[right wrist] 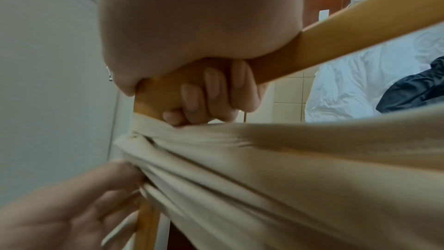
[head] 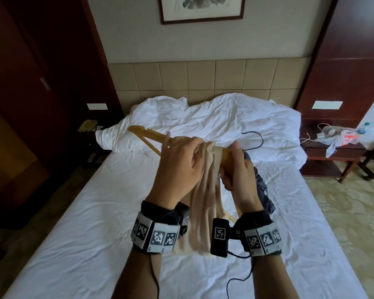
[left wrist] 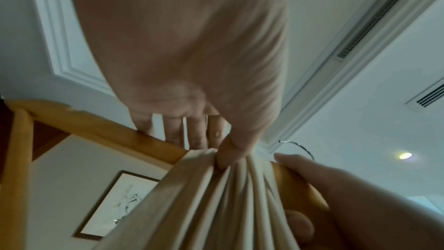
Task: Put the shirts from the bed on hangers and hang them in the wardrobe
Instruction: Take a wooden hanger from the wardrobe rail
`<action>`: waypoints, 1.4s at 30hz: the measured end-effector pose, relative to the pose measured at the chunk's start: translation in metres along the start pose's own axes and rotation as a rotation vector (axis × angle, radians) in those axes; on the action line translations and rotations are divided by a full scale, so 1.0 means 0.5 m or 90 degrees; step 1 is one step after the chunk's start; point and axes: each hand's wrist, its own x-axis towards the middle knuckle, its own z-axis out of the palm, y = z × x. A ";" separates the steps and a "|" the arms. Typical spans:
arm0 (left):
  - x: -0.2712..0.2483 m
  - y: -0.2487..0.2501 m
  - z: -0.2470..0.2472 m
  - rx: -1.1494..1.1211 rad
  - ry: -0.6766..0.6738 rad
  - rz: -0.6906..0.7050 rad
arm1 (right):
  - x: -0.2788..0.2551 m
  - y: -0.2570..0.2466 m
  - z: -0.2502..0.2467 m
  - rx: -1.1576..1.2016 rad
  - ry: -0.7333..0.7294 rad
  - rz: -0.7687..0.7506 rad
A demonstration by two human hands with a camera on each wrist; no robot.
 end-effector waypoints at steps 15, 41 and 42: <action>0.006 0.049 -0.026 0.003 -0.104 0.096 | -0.012 -0.014 0.008 0.030 -0.111 -0.006; -0.008 -0.045 -0.013 -0.004 0.134 -0.125 | 0.009 -0.032 -0.039 -0.324 -0.052 -0.147; -0.006 -0.054 -0.027 0.007 0.148 -0.131 | 0.017 -0.026 -0.058 -0.371 -0.004 -0.153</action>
